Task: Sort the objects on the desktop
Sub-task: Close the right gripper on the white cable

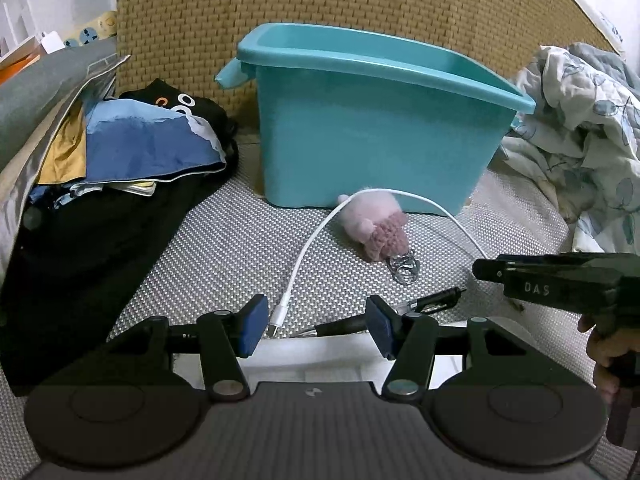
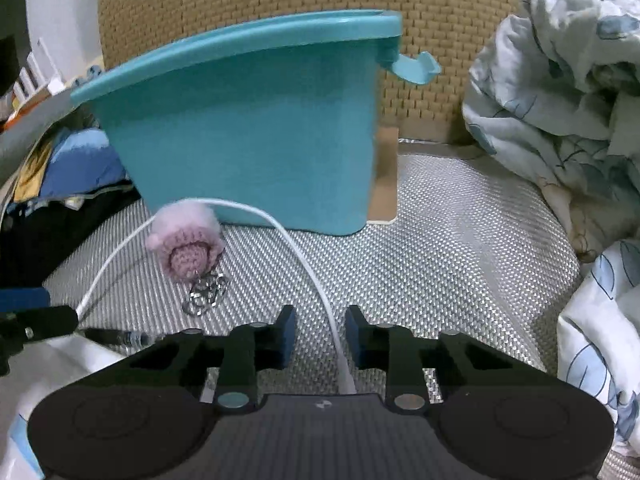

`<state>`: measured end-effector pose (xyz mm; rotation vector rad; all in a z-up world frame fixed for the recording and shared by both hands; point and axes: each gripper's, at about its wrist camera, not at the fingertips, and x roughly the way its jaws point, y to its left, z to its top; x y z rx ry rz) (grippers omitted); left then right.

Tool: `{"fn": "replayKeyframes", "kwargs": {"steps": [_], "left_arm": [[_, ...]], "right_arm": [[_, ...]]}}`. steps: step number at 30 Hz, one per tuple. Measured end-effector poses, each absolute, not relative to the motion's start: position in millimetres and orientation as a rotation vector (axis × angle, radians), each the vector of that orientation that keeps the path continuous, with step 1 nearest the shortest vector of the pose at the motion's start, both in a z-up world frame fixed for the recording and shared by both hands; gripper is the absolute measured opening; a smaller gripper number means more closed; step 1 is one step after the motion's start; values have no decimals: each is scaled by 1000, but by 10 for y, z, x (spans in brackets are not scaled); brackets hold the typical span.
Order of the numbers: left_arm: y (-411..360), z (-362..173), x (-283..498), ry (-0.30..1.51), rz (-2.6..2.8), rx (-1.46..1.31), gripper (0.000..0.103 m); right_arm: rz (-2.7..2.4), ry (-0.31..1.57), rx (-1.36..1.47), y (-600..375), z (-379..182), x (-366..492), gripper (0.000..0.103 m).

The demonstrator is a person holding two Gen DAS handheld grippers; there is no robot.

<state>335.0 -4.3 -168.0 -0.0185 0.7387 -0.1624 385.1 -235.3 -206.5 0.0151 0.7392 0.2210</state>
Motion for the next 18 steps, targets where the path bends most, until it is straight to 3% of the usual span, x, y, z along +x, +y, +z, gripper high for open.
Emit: {"fn": "replayKeyframes", "kwargs": {"steps": [5,18], "left_arm": [[-79,-1702,3353,746,-169,-5,58],[-101,-1685,3333,732,-150,2,58]], "right_arm": [[236,738,-10,-2314,-2077,3835,4],[265,590,-189,-2063,-1699,3547,3]]}}
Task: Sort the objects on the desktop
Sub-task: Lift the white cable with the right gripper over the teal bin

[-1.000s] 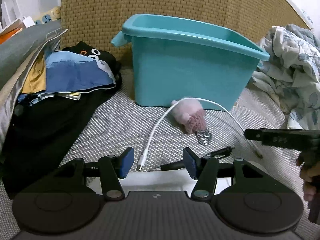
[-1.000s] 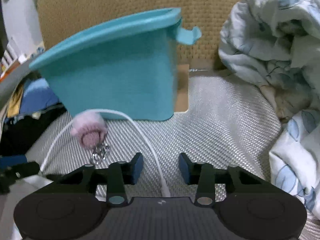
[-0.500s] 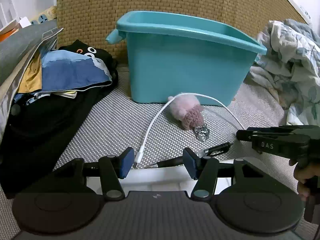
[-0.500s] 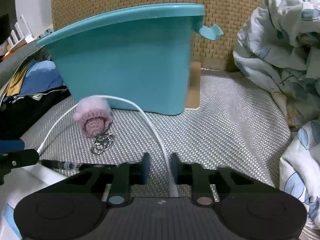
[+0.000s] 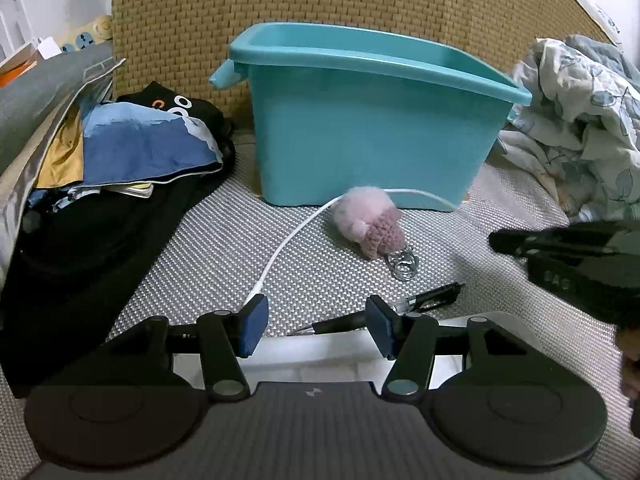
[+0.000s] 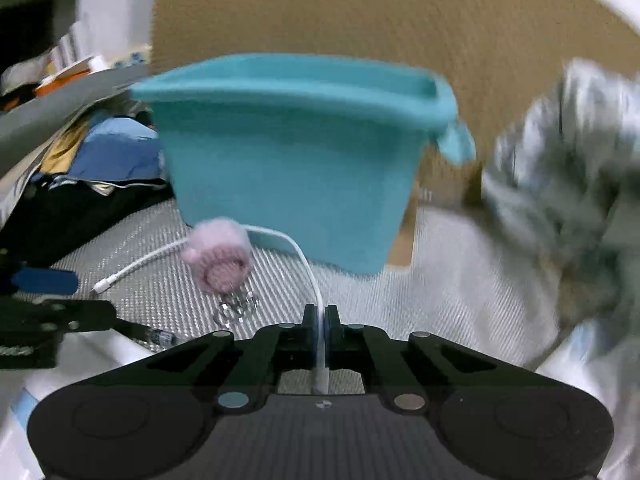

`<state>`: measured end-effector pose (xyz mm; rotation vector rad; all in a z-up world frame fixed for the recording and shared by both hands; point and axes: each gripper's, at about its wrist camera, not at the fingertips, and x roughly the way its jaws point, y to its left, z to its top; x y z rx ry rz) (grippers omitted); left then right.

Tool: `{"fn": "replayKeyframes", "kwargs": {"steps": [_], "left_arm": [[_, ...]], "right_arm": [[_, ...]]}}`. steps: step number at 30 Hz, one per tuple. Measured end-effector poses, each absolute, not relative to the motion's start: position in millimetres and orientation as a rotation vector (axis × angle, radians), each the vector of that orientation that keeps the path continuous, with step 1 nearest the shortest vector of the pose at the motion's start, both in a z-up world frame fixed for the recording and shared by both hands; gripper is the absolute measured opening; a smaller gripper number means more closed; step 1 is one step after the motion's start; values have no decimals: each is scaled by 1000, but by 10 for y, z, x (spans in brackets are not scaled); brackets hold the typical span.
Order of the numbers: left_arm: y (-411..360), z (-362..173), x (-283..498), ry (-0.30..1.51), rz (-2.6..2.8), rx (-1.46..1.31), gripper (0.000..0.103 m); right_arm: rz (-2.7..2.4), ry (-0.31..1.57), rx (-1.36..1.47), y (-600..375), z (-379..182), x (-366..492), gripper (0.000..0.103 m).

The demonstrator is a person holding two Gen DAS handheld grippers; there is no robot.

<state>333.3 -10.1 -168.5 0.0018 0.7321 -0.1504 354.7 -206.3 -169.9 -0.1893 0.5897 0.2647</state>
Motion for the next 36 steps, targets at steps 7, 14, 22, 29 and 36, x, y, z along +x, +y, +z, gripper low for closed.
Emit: {"fn": "replayKeyframes", "kwargs": {"steps": [7,14,22,29,36], "left_arm": [[-77,-1677,3342,732,-136,-2,58],[-62,-1652,3337,718,-127,-4,58],[-47,-1616,3332,705,-120,-8,58],[-55,-1604,3330,696,-123,8,58],[-47,-1610,3331,705,-132,-9,58]], "right_arm": [[301,494,-279,-1900,-1461,3358,3],[320,397,-307,-1774,-1206,3208,3],[341,318,-289,-1688,-944,3106,3],[357,277,-268,-1639,-695,3038,4],[349,238,-264,-1615,-418,2939,4]]}}
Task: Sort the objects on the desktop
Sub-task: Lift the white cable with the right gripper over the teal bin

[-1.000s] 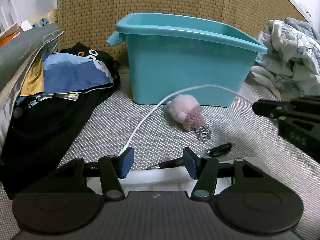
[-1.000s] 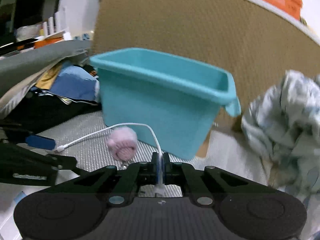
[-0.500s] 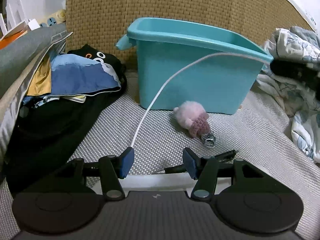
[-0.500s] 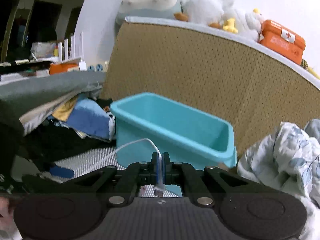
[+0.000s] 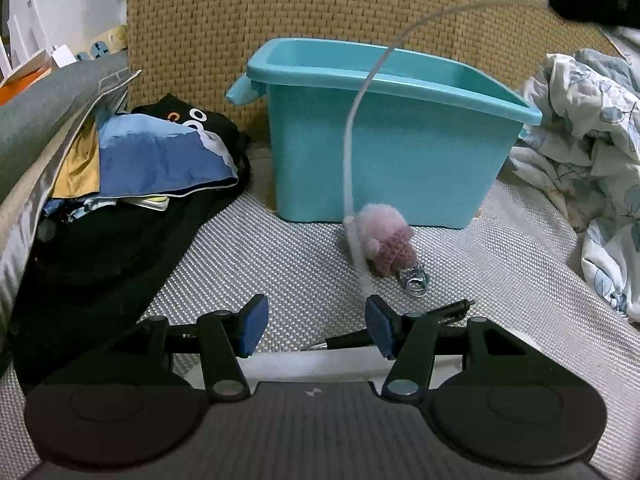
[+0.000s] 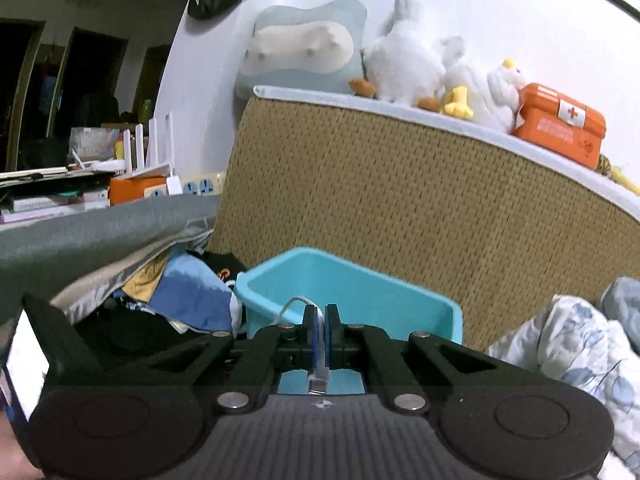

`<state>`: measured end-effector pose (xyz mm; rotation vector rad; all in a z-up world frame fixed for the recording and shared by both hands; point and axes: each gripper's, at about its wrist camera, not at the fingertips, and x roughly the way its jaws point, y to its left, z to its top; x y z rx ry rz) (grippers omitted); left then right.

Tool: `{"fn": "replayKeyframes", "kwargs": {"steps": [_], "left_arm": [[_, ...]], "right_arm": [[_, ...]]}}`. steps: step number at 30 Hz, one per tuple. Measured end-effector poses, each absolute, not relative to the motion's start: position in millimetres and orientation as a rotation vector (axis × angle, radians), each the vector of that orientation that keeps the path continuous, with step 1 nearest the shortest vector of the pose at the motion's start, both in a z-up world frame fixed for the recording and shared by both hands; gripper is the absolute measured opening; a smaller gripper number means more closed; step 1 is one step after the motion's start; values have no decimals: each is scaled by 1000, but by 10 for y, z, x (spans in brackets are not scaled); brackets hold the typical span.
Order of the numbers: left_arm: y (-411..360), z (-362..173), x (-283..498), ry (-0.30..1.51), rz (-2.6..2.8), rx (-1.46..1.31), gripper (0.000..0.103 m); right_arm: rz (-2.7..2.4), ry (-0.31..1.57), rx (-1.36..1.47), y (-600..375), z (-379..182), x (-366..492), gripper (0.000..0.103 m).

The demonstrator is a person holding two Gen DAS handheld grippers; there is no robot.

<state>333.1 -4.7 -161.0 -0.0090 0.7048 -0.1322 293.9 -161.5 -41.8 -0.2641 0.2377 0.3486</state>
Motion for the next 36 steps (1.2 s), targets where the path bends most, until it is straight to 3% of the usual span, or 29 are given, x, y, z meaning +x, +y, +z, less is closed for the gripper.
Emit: {"fn": "replayKeyframes", "kwargs": {"steps": [18,36], "left_arm": [[-30,-1608,3310,717,-160,-51,58],[-61,-1572,3327,715,-188,-80,58]], "right_arm": [[279,151,-159,-1847,655,3231,4],[232,143,-93,-1716,902,3738,4]]}}
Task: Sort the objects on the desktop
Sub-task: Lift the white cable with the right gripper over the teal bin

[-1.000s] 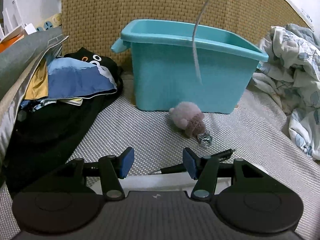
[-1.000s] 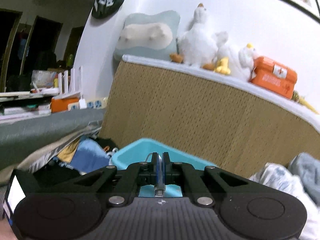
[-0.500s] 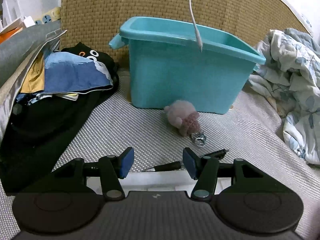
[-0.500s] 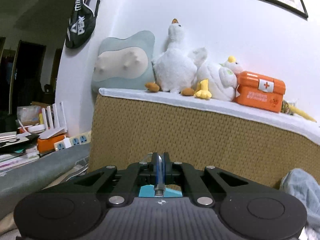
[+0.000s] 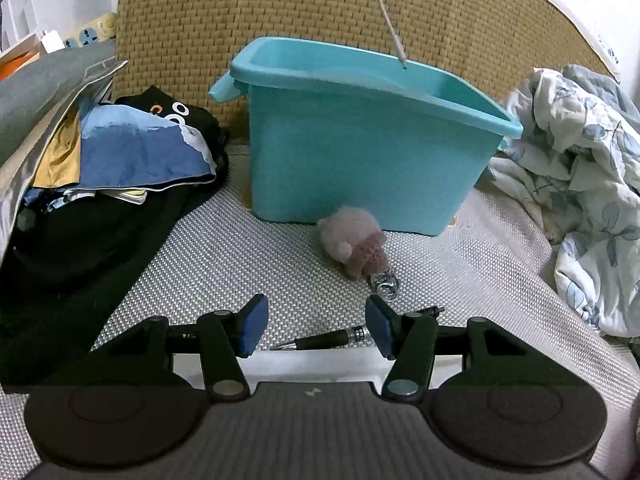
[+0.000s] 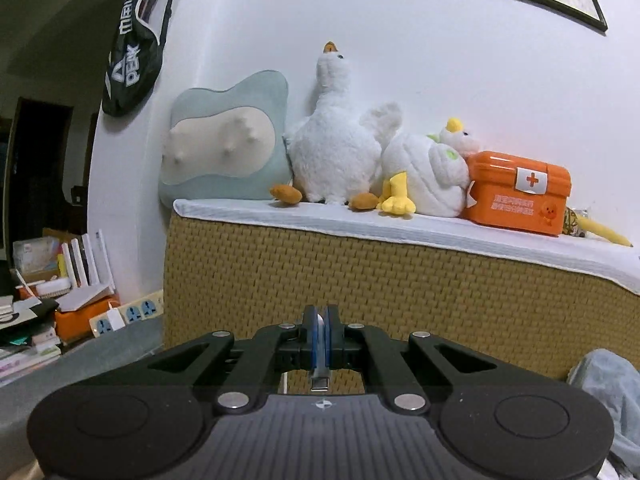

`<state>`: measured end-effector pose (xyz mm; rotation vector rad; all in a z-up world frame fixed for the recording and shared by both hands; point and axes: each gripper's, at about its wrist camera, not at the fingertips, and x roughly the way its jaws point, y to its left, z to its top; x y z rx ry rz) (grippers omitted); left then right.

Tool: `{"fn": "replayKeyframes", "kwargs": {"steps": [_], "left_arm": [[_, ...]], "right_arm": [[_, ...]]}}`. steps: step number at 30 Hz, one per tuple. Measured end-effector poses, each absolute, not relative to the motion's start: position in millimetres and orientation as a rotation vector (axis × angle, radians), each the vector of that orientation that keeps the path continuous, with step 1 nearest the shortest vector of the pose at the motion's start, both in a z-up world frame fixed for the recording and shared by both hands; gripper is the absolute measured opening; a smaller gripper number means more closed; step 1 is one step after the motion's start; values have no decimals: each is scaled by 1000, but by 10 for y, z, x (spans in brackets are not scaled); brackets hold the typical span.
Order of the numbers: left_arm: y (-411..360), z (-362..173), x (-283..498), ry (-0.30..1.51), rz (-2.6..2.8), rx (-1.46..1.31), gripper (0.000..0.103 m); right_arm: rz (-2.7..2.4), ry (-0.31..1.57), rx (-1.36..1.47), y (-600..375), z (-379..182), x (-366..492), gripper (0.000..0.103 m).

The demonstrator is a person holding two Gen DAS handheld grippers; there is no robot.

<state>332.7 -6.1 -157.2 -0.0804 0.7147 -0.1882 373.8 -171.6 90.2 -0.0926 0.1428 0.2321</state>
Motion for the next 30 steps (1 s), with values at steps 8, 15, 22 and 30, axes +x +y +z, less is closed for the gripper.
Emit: {"fn": "replayKeyframes", "kwargs": {"steps": [8,15,22,30], "left_arm": [[-54,-1571,3327,715,-194,-92,58],[-56,-1563,3337,722,-209,-110,58],[-66,-1565,3350,723,-214,-113,58],[-98,-1573,3355,727,-221,-106,58]], "right_arm": [[207,249,-87,-1581,547,4148,4],[198,325,-100,-1489,190,4357,4],[195,379,-104,-1467,-47,4472,4],[196,429,-102,-1457,-224,4586,4]]}}
